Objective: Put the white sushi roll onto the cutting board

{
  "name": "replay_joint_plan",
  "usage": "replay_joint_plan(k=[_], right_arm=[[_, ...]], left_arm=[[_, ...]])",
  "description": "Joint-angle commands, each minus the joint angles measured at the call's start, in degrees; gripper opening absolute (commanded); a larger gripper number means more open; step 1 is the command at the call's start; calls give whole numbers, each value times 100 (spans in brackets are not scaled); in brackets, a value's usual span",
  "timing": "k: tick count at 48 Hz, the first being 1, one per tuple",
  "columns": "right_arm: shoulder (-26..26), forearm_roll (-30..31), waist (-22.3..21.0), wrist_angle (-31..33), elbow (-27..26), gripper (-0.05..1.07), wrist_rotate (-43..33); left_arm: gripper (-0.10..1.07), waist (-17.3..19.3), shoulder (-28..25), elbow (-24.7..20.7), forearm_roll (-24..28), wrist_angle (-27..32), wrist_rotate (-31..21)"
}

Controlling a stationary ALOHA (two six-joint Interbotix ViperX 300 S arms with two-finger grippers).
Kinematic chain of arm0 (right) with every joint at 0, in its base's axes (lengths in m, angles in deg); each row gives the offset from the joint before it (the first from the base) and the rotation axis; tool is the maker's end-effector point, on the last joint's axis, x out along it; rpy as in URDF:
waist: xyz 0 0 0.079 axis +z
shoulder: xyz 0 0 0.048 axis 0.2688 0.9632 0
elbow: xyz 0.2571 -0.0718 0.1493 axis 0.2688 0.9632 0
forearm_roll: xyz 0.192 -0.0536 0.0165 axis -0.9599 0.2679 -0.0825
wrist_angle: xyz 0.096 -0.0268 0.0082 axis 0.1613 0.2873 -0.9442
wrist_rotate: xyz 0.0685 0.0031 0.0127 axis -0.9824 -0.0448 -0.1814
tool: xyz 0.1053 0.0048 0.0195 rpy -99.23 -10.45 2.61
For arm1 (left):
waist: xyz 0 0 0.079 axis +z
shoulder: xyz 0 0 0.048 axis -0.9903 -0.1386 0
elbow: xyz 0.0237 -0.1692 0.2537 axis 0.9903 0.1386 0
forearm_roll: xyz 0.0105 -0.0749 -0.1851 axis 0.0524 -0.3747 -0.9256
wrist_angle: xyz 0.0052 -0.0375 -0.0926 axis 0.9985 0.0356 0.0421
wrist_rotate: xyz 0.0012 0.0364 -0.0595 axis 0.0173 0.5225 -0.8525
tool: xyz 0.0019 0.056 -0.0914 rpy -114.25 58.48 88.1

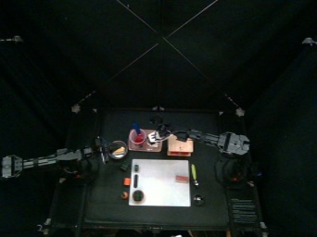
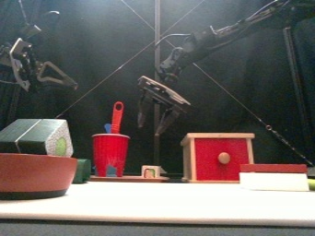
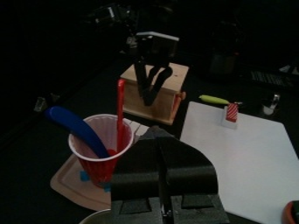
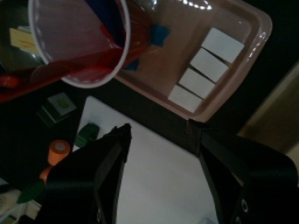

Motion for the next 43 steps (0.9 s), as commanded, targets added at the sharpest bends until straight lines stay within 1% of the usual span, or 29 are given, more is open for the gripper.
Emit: replay_joint_plan(k=[1,8,15,21,27,37,43], right_arm=[[105,44,-44,167,-431,87,-220],[334,571,-53,562,-606,87,-677],[343,853,-53,809,-589,87,-914],[396,932,-53,694,-606,87,-1125],[580,1002,-88,519,-633,87,-1433],[791,1081,-114,527,-791,87,-1582],[835,1213,-123,527,-826,87,-1802]], left_arm=[[0,-9,-35,-123,-9,-35,18],[0,-9,-35,-114,-9,-79,18],[0,-9,-35,-123,-9,-114,18],[0,-35,-35,-167,-9,-149,9],[0,-105,-35,-211,-9,-149,9],[0,-167,-35,-193,9,-158,26],[0,-167,-35,-176,26,-149,35]])
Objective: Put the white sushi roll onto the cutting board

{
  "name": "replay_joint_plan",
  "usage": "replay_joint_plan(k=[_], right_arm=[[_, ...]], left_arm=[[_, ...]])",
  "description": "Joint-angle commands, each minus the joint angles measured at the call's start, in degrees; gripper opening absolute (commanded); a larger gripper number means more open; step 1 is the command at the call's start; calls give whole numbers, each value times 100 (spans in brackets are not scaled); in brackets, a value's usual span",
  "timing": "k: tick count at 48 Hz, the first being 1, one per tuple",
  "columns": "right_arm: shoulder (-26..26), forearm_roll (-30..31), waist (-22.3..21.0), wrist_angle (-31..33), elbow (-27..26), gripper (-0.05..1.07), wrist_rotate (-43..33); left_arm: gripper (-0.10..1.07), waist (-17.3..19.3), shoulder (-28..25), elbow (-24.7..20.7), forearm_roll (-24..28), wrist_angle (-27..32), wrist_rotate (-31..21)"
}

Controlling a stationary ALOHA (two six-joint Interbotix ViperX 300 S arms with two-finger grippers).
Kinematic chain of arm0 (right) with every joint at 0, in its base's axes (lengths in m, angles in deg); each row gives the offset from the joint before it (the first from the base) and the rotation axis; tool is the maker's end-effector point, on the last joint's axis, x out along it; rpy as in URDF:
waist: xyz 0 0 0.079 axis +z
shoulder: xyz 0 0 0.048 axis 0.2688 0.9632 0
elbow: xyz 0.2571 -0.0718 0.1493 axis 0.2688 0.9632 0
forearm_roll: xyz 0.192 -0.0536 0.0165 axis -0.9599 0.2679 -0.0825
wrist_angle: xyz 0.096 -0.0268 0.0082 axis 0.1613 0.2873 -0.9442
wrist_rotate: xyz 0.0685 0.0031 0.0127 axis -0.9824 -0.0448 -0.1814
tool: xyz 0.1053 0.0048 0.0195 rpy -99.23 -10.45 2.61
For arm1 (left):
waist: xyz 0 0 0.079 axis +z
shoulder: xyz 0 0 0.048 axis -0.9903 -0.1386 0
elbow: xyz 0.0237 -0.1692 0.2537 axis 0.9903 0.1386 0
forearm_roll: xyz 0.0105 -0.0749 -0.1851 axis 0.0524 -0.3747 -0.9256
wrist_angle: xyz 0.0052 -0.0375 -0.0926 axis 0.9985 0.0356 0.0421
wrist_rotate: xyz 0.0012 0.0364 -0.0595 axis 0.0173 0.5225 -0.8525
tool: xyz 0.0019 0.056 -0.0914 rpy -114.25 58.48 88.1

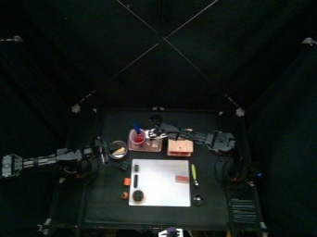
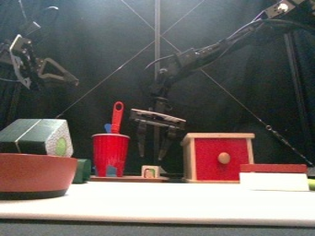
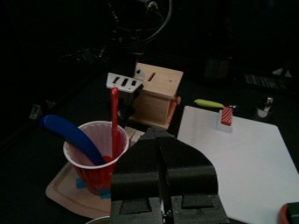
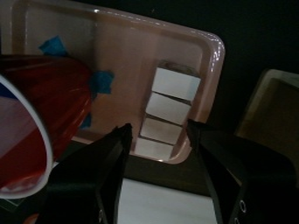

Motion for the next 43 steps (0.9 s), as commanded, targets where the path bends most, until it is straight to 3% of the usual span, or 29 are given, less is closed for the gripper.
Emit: replay_joint_plan(k=[1,43], right_arm=[[-141,114,-44,-18,-149,87,-132],[149,114,-26,141,-246,87,-237]], left_arm=[[0,-18,-35,-132,35,-53,9],[0,-88,0,-132,141,-62,9]])
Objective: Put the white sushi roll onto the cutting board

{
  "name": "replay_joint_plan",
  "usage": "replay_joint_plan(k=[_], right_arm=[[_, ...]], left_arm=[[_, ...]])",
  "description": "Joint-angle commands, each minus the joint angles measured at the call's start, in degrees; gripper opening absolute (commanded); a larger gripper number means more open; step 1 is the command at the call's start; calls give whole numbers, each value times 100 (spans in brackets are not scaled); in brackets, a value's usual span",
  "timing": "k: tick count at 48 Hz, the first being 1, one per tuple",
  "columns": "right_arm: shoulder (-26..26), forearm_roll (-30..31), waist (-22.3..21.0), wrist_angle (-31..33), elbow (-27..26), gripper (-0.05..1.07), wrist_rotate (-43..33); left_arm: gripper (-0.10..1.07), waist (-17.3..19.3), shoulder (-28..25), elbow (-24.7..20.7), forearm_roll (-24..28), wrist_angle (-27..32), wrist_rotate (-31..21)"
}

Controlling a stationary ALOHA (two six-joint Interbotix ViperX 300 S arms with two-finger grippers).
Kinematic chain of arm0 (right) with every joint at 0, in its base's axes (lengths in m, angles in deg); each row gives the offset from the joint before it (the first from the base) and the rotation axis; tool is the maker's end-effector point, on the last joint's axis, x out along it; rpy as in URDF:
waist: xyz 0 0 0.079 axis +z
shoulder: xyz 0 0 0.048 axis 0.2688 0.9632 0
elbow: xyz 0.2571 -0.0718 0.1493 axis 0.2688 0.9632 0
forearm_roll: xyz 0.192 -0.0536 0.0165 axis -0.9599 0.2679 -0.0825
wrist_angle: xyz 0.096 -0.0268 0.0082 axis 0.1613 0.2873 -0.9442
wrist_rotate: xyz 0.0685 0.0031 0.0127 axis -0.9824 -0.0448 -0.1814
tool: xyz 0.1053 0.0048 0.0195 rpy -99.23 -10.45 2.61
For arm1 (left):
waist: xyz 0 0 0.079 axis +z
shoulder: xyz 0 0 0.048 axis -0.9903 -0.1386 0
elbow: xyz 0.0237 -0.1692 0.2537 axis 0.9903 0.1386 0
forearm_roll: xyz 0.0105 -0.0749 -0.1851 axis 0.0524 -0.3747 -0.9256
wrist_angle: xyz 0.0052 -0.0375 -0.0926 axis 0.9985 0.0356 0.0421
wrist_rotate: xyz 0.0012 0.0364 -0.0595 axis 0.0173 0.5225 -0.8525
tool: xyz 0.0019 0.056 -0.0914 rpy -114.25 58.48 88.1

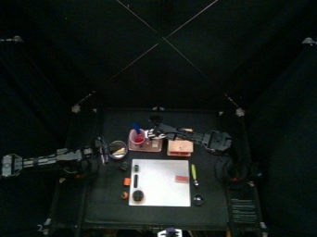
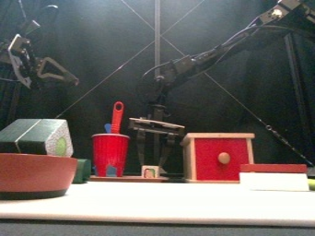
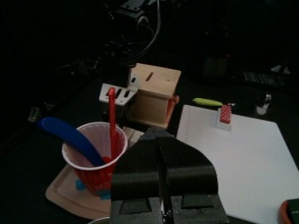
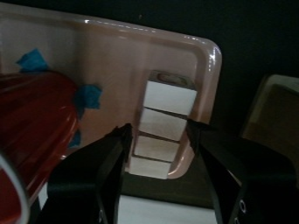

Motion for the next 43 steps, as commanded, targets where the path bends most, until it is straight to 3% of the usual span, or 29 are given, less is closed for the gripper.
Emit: replay_joint_plan(k=[1,43], right_arm=[[-149,0,-18,53,-123,87,-9],[62,88,18,53,-167,84,-378]], left_arm=[[0,-35,9,-132,35,-44,9],[0,-123,26,-141,79,-44,9]])
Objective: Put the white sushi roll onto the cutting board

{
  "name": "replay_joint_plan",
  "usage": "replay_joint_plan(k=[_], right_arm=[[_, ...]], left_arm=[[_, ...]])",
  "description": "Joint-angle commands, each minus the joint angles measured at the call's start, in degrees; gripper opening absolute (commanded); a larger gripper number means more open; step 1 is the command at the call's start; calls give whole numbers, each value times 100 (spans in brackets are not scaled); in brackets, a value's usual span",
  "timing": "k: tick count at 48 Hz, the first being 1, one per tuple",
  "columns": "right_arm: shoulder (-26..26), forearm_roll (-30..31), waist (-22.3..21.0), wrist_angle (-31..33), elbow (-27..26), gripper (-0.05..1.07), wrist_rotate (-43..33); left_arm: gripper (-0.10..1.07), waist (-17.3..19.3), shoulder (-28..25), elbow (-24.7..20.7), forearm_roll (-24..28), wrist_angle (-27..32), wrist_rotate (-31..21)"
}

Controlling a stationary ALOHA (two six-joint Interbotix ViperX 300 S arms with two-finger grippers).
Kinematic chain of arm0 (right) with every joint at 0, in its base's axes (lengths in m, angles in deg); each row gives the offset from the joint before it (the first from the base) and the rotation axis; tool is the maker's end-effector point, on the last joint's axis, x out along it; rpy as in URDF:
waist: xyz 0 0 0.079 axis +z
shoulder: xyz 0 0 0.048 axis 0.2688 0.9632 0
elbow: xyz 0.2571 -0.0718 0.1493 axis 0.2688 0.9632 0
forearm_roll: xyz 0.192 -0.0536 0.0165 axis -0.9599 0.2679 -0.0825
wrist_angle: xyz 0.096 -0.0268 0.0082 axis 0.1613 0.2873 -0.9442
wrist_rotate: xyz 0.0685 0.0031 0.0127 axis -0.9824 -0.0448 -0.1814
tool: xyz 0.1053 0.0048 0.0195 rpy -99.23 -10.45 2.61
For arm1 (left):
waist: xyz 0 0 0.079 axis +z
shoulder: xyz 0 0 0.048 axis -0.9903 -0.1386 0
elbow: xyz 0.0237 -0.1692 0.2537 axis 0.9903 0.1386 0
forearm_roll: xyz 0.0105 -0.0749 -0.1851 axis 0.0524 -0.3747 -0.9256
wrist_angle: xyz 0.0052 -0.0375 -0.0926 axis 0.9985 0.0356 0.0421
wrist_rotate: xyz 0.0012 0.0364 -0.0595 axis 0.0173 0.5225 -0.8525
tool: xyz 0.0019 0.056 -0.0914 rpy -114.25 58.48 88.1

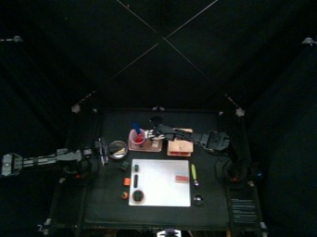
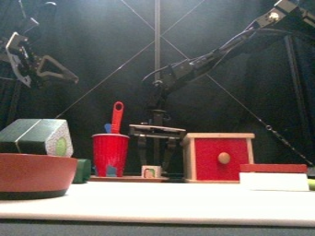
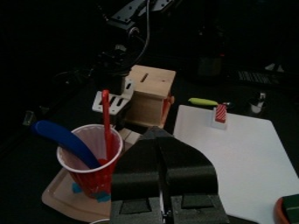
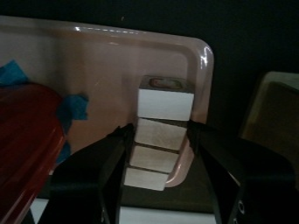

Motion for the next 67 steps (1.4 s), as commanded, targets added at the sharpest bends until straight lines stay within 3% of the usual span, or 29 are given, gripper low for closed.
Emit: replay_joint_plan(k=[1,12,28,49,67], right_arm=[[-105,-35,-9,-26,-123,83,-18],[-79,-26,0,-114,-114,70,-18],[-211,0,35,-35,-439,70,9],[-633,79,35,1081,-984,70,290],[-1169,-53,158,1679,-1011,70,422]], left_arm=[[0,-18,-9,-141,18,-62,9],[0,-18,-9,-141,18,-62,9],[0,-18,-9,-149,18,-62,9],[0,-18,-9,-132,18,-62,9],[0,-18,-9,-132,18,-62,9]])
